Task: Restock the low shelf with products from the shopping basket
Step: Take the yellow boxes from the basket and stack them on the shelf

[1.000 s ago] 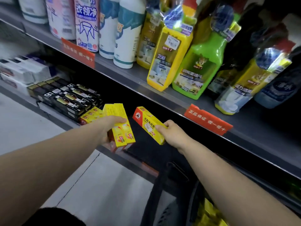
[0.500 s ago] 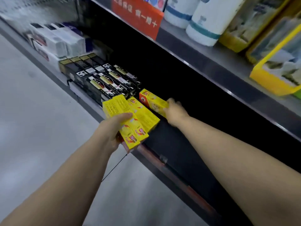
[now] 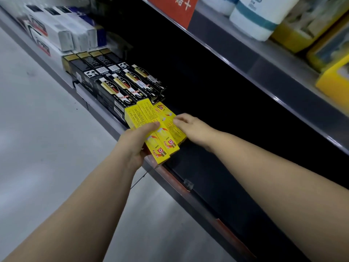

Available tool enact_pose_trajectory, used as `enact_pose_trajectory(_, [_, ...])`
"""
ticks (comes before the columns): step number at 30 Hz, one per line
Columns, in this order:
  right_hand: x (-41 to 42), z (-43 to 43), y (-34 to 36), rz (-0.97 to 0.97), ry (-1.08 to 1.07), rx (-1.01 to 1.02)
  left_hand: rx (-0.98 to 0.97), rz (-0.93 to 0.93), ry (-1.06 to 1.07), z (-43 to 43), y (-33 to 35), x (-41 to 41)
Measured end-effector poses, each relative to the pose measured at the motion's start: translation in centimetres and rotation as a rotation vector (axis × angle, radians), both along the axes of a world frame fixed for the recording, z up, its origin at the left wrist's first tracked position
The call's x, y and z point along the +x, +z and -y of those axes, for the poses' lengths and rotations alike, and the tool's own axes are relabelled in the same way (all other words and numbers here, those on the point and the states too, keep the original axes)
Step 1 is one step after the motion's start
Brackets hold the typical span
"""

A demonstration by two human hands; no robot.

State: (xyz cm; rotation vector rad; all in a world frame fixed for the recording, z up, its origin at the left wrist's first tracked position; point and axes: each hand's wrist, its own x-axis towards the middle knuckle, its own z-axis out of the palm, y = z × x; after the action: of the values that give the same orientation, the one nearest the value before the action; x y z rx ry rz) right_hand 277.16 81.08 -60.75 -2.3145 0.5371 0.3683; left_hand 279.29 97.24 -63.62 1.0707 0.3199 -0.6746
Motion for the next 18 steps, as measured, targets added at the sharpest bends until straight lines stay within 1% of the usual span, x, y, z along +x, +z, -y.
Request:
enact_pose_trajectory(1, [-0.7,-0.8,0.8,-0.044,0.000,0.188,-0.038,0.010,-0.013,0.0,0.2,-0.1])
enact_pose_trajectory(2, [-1.4,-1.5,1.3,-0.109,0.013,0.318,-0.072,0.016,-0.021,0.0,0.4,-0.2])
enact_pose_trajectory(3, [-2.0,-1.9,1.7,-0.146,0.031,0.399,-0.092,0.023,-0.029,0.1,0.6,-0.3])
enact_pose_trajectory(5, [-2.7,-2.1,1.9,-0.112,0.023,0.497,-0.100,0.051,-0.052,0.1,0.9,-0.6])
enact_pose_trajectory(8, [-3.3,-1.6,2.4,-0.075,-0.010,0.543,-0.101,0.083,-0.093,0.0,1.1,-0.8])
enact_pose_trajectory(10, [-3.4,-1.1,2.7,-0.065,0.030,0.485,-0.066,0.096,-0.157,-0.2,1.2,-0.7])
enact_pose_trajectory(12, [-2.9,-0.5,3.2,0.003,0.032,0.426,0.018,0.140,-0.279,-0.4,1.3,-0.6])
enact_pose_trajectory(13, [-2.6,-0.2,3.5,0.043,0.006,0.440,0.048,0.160,-0.346,-0.5,1.3,-0.6])
enact_pose_trajectory(15, [-1.9,0.5,4.0,0.065,-0.030,0.545,0.062,0.185,-0.447,-0.7,1.5,-0.6])
enact_pose_trajectory(17, [-1.6,0.9,4.2,0.027,-0.026,0.623,0.060,0.201,-0.476,-0.6,1.6,-0.7])
enact_pose_trajectory(18, [-1.5,1.1,4.1,0.016,-0.025,0.623,0.056,0.198,-0.457,-0.5,1.6,-0.6])
